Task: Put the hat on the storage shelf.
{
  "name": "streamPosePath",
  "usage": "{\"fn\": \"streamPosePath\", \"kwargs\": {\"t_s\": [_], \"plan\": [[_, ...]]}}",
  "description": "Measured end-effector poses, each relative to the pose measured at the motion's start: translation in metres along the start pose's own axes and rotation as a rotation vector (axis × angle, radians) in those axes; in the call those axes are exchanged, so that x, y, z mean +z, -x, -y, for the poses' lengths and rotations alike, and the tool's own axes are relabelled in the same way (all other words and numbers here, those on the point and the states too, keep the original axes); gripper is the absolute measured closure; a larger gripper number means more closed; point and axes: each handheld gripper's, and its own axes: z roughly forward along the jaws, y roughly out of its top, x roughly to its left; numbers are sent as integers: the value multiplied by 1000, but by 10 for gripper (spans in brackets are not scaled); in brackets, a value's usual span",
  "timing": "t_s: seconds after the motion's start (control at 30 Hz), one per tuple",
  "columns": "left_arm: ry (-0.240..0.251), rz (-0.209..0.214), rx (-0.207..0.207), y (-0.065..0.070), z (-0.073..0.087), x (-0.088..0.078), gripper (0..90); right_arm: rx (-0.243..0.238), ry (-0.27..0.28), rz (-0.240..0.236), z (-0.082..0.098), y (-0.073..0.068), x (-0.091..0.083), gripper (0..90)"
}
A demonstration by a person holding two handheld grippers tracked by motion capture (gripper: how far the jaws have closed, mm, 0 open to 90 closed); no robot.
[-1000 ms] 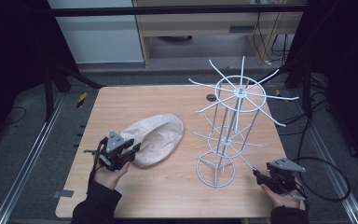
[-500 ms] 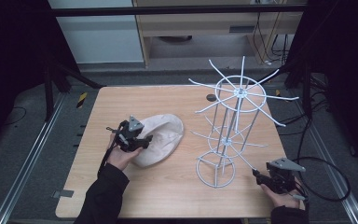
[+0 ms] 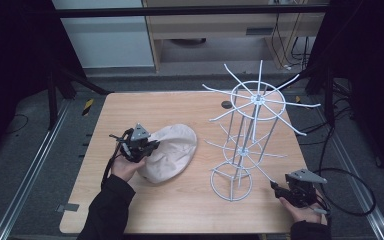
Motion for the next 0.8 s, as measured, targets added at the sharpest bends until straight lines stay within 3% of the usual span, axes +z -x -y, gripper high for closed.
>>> {"fn": "streamPosePath", "kwargs": {"t_s": [0.07,0.27,0.37,0.5,0.6,0.67,0.77,0.8], "plan": [[47,60,32,3,0,-6,887,-1,0,0,0,0,0,390],[98,150,72,13,3,-11,886,2,-4,-3,0,-1,0,389],[82,158,93,18,5,-9,885,4,-5,-3,0,-1,0,389],[69,155,73,18,8,-6,873,11,-9,-4,0,-2,0,388],[64,153,61,17,10,-7,725,4,-7,-3,0,-1,0,385],[86,141,54,18,9,-18,609,5,-7,-2,0,-1,1,376],[118,115,31,20,8,-40,564,9,-5,2,1,-1,0,377],[118,115,31,20,8,-40,574,9,-5,2,1,-1,0,377]]}}
